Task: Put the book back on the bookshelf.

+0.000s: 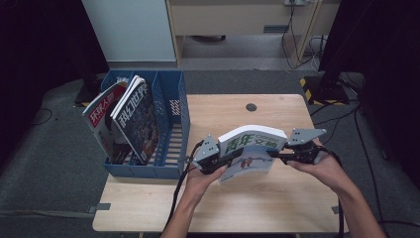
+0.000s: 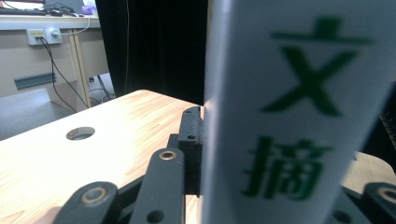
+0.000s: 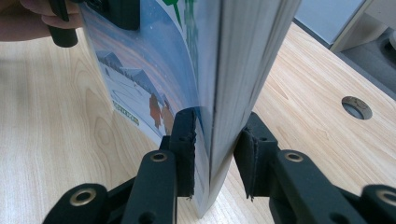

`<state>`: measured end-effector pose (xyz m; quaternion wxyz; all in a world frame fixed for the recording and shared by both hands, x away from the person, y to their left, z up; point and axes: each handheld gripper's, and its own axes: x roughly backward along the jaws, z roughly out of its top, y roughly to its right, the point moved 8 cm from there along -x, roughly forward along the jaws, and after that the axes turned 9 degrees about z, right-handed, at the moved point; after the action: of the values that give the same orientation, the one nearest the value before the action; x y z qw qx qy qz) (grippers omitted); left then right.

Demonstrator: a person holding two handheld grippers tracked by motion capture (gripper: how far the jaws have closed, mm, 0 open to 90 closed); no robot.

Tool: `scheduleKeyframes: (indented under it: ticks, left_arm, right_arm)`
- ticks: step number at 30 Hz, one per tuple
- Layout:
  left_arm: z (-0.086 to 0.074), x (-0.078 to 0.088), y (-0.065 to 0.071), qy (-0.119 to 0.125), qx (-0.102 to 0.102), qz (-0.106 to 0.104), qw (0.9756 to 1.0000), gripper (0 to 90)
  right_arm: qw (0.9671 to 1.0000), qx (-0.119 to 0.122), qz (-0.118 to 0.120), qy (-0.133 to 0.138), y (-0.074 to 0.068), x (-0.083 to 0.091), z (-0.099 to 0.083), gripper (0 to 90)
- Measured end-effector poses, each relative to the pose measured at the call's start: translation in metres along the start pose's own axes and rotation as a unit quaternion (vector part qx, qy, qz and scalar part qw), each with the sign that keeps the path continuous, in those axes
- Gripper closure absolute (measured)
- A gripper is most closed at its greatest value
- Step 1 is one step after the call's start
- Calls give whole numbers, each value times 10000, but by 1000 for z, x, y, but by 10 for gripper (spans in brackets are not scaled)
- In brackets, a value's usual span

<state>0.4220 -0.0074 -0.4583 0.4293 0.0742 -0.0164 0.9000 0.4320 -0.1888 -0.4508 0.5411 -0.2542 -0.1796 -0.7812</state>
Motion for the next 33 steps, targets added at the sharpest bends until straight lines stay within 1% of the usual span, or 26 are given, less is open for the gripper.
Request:
scheduleKeyframes:
  ticks: [3, 8, 13, 15, 17, 18, 20, 24, 26, 27, 29, 32, 33]
  left_arm:
    - [0, 1, 1, -34, -62, 40, 10000, 732]
    - [1, 1, 2, -75, 3, 86, 9999, 735]
    - [2, 2, 4, -92, -48, 51, 9999, 737]
    - [3, 1, 6, -86, -60, 25, 9999, 737]
    - [5, 1, 9, -97, -109, -33, 9999, 737]
    - [5, 1, 10, -96, -138, -44, 9998, 737]
    - [6, 1, 12, -116, -183, -74, 9997, 737]
    - [6, 1, 10, -130, -133, -47, 9998, 737]
    - [6, 2, 9, -135, -117, -4, 9998, 738]
    - [6, 2, 8, -126, -101, 4, 9999, 738]
    - [7, 3, 7, -107, -66, 15, 9999, 738]
    - [9, 4, 6, -101, -44, 16, 9999, 738]
    - [9, 4, 6, -111, -66, 15, 9999, 738]
  right_arm:
    - [10000, -27, -27, 33, 1, -1, 0, 683]
    - [9998, -116, -71, 157, 4, -3, 1, 649]
    - [9995, -167, -110, 240, 6, -3, 1, 620]
    - [9994, -191, -121, 267, 7, -3, 0, 594]
    - [9992, -194, -161, 305, 7, -3, 0, 550]
    - [9989, -226, -204, 344, 9, -3, -1, 518]
    - [9985, -315, -203, 392, 9, -3, -3, 436]
    - [9980, -395, -314, 381, 11, -5, -11, 293]
    - [9970, -509, -409, 405, 14, -6, -17, 210]
    - [9963, -562, -511, 402, 16, -7, -21, 178]
    - [9954, -631, -664, 286, 19, -10, -31, 151]
    - [9939, -780, -747, 218, 20, -15, -42, 147]
    - [9934, -822, -771, 193, 21, -18, -45, 142]
